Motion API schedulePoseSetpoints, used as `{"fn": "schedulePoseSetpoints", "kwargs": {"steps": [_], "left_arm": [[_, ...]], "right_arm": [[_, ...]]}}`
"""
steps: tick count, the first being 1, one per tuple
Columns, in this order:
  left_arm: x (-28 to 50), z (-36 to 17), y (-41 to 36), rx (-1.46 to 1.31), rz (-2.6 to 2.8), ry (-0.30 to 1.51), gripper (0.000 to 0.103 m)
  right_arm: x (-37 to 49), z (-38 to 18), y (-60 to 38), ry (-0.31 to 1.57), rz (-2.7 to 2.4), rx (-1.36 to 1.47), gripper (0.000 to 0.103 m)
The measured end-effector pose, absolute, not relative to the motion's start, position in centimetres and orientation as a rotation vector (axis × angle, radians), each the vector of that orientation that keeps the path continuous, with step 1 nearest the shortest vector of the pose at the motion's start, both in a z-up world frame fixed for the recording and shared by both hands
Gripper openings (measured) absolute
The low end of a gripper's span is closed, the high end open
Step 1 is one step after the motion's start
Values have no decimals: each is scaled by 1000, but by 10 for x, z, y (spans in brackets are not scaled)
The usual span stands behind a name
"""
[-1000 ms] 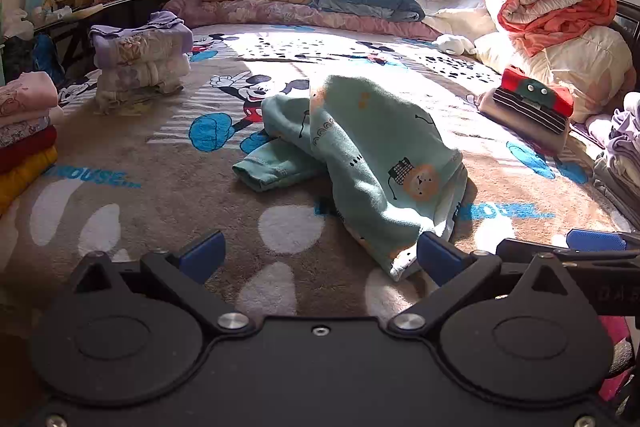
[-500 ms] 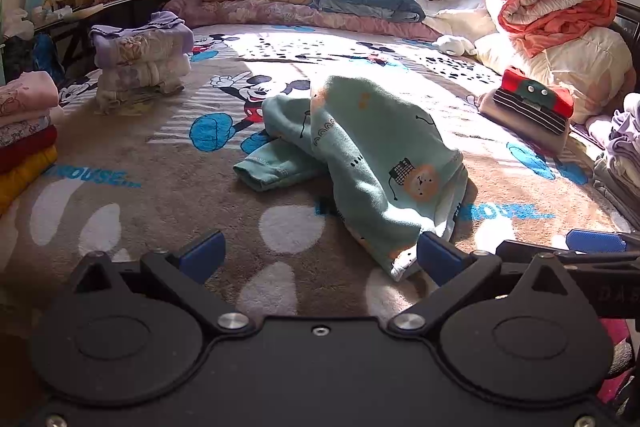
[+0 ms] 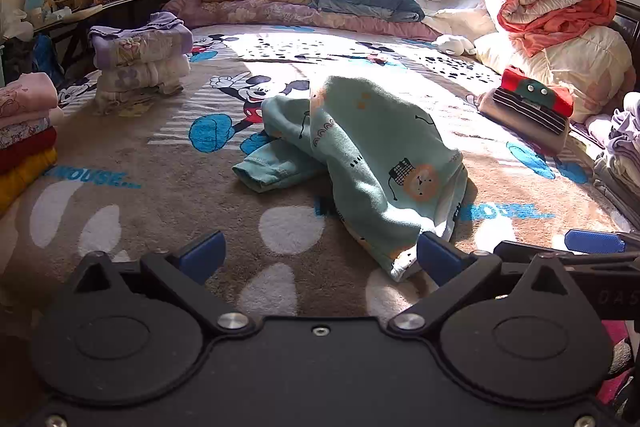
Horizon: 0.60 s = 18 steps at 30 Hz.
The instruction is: Fold clothes
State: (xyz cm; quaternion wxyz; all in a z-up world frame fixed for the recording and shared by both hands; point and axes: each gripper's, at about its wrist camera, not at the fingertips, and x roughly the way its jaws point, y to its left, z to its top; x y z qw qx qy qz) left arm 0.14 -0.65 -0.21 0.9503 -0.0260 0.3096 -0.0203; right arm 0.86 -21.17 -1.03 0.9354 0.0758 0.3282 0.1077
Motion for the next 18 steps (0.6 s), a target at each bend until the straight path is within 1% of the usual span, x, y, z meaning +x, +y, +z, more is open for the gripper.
{"fn": "schedulePoseSetpoints", "kwargs": {"steps": [14,18], "left_arm": [[14,-5,0,-62,-52,656,103],[27,-2,12,-120,-69,675,103]], "right_arm": [[21,-12,-215,672,296,175,103],[33,-9,-220,670,333,178,103]]}}
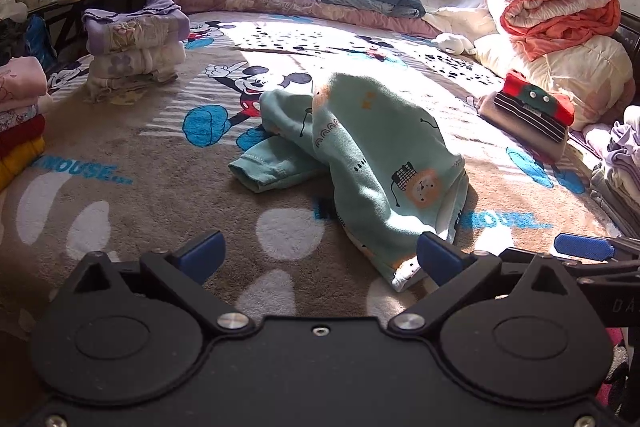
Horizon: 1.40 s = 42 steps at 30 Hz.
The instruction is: Fold clothes
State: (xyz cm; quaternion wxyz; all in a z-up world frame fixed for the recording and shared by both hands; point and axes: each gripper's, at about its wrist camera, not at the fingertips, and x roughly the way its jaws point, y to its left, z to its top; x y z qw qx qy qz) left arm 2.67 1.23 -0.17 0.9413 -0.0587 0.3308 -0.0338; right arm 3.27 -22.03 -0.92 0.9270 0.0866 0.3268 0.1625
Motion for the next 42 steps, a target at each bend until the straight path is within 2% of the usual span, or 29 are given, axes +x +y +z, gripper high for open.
{"fn": "schedulePoseSetpoints", "kwargs": {"steps": [12,26,29,32,33,36,42], "left_arm": [[83,19,59,-326,-133,666,103],[187,3,99,-327,-196,679,100],[213,-3,110,-326,-227,677,91],[237,-11,119,-341,-263,695,79],[246,-15,122,-342,-269,706,77],[265,-22,126,-325,-293,715,74],[307,-40,139,-371,-338,762,74]], "right_arm": [[104,4,-239,637,466,141,103],[256,19,-253,681,547,170,103],[295,18,-246,702,577,138,96],[325,12,-236,728,605,99,84],[335,9,-232,738,614,88,80],[362,-2,-221,758,629,44,80],[408,-23,-211,790,686,58,80]]}}
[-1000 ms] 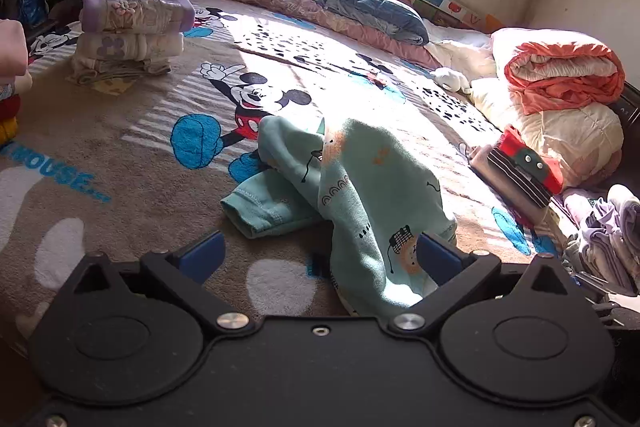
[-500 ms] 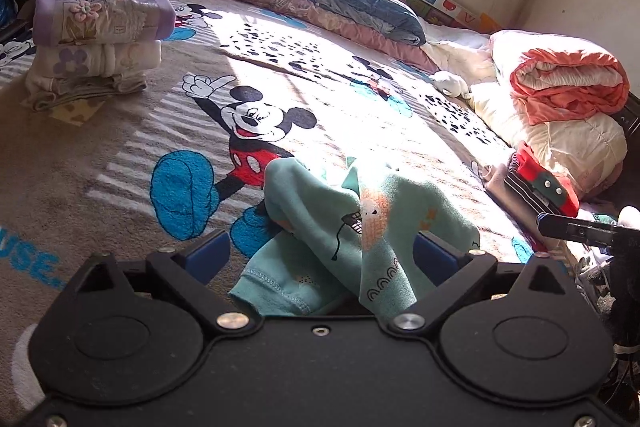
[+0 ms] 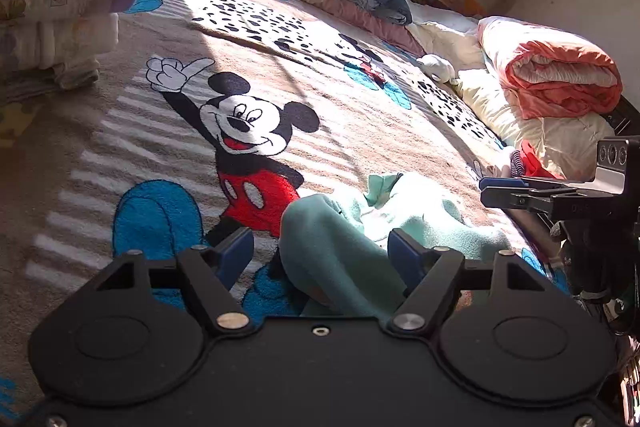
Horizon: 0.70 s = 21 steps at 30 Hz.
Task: Fold clothes
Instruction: 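Grasp the mint-green sweatshirt with both grippers at its crumpled edges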
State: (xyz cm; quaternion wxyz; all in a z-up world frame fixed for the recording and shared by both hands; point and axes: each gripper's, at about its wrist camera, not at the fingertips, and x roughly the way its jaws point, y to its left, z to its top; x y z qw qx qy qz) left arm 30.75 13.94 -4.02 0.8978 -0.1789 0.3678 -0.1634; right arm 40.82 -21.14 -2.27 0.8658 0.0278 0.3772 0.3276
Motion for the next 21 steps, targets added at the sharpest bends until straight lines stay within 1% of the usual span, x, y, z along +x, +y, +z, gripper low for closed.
{"fn": "schedulePoseSetpoints", "kwargs": {"steps": [5,11,12,13,14,16,17,18,19,20,21], "left_arm": [[335,-55,141,-395,-402,794,74],[360,-78,142,-442,-462,847,74],[363,-82,142,-451,-467,858,74],[365,-86,141,-459,-469,868,73],[367,-89,141,-466,-471,876,69],[366,-92,140,-480,-480,882,57],[365,-93,139,-484,-483,884,39],[363,-92,138,-477,-475,879,33],[360,-90,137,-463,-465,873,30],[356,-87,136,-454,-460,866,23],[353,-84,135,-448,-453,859,20]], "right_arm": [[447,-44,-210,854,730,143,80],[478,-82,-216,959,727,289,81],[479,-88,-216,976,732,310,80],[479,-95,-215,998,747,328,69],[477,-99,-214,1009,762,333,61],[468,-100,-210,985,774,305,36],[464,-98,-210,970,778,295,33],[459,-95,-211,951,777,295,29],[454,-90,-213,931,776,290,26],[450,-84,-214,910,773,279,25],[444,-77,-216,887,772,270,24]]}}
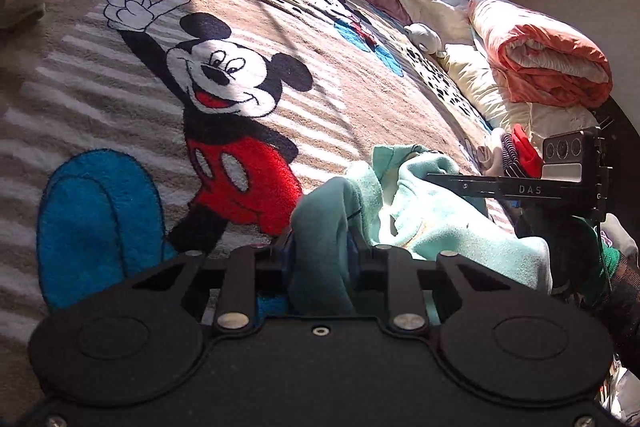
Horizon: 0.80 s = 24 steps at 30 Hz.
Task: Fold clothes
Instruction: 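Grasp the mint-green sweatshirt with both grippers at its crumpled edges, then lift the sweatshirt with both grippers and shake it open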
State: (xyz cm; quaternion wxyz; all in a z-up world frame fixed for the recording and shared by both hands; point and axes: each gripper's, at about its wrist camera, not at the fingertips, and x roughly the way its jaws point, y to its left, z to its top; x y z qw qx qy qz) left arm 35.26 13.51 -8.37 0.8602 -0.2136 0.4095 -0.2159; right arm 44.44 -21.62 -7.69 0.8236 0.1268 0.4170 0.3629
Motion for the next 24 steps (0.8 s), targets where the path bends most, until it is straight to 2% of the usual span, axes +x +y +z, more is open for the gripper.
{"fn": "schedulePoseSetpoints", "kwargs": {"steps": [5,17,24], "left_arm": [[329,-49,126,-381,-441,797,16],[259,83,81,-190,-500,587,14],[240,139,57,-94,-509,508,14]], "right_arm": [[414,-28,-233,776,783,241,22],[317,95,-281,572,801,121,22],[287,147,-302,498,779,39,22]]}}
